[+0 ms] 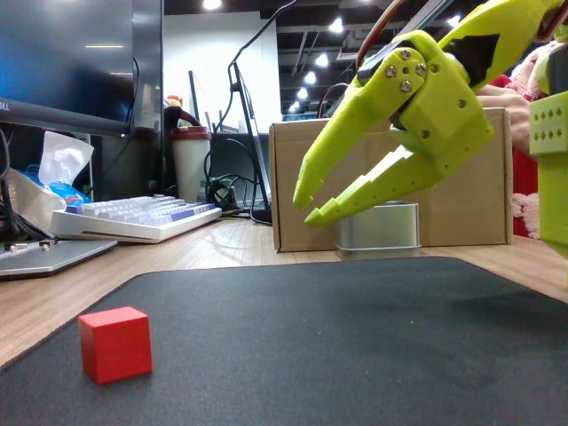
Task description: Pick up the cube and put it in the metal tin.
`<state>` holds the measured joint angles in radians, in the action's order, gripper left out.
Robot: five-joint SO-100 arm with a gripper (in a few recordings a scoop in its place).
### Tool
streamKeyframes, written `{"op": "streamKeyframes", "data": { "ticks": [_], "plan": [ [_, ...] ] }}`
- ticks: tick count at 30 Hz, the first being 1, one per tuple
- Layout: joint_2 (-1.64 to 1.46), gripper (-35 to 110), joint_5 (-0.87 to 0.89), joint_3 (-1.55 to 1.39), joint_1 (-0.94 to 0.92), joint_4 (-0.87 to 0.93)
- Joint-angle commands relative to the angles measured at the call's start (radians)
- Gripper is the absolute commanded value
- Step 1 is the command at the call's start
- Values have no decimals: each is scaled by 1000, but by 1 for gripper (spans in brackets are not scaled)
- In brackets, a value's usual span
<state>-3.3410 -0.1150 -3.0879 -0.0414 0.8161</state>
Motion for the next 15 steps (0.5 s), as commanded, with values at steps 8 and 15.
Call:
{"op": "streamKeyframes", "data": {
  "ticks": [8, 15],
  "plan": [
    [-18, 2, 15, 15, -18, -87],
    [253, 7, 51, 219, 43, -129]
  ]
}}
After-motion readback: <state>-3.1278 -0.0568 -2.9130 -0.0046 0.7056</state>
